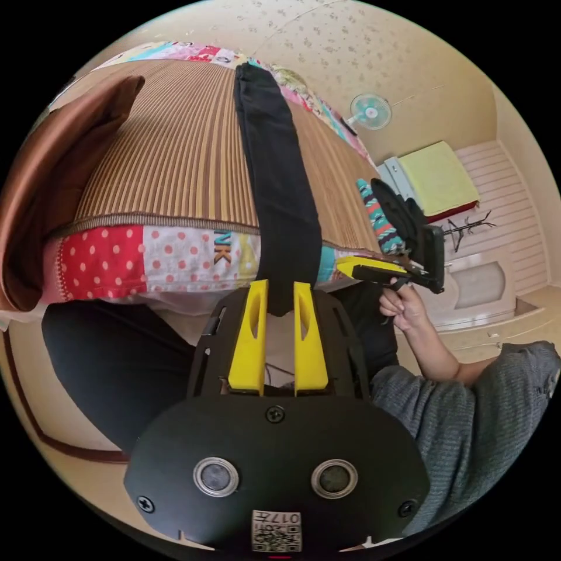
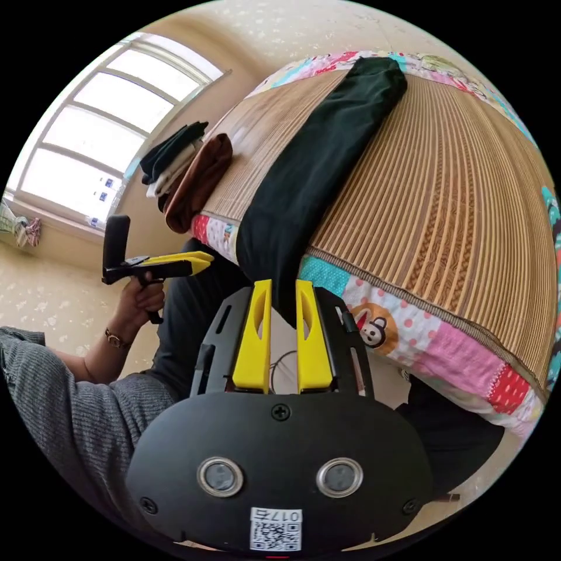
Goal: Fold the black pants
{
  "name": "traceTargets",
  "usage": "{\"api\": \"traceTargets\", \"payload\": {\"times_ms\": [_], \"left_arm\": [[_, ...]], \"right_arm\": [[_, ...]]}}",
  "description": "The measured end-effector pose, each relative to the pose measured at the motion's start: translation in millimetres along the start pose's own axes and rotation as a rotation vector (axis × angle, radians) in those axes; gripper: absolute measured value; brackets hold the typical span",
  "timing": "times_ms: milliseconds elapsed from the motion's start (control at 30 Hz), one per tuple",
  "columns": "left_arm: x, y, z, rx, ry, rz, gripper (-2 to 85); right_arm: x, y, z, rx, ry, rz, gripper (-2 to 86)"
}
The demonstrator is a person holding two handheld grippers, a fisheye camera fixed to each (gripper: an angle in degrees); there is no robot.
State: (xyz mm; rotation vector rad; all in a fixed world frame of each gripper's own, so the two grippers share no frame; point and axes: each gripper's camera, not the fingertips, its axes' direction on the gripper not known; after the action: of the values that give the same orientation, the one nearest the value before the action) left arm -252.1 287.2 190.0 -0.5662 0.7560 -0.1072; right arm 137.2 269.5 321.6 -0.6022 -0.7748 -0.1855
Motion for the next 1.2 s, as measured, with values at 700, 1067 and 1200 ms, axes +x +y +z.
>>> {"api": "traceTargets", "payload": {"times_ms": [700,1067,1200], "left_arm": [[-13.9,-50.4,58.0,-0.054,0.178,-0.055,6.8],[-51.0,-185.5,48.2,0.150,-0.053,-0.001,13.5],[-60.5,-201.4,54.3,0.176,-0.011,-0.018,13.1]], "right_arm": [[81.1,28.6,-58.6,-0.074,-0.152,0.079,6.3],[188.9,-74.0,-99.9,0.092,-0.212,0.191,11.4],[211.6,-100.3,-102.7,0.121,-0.356,0.230,12.0]]}}
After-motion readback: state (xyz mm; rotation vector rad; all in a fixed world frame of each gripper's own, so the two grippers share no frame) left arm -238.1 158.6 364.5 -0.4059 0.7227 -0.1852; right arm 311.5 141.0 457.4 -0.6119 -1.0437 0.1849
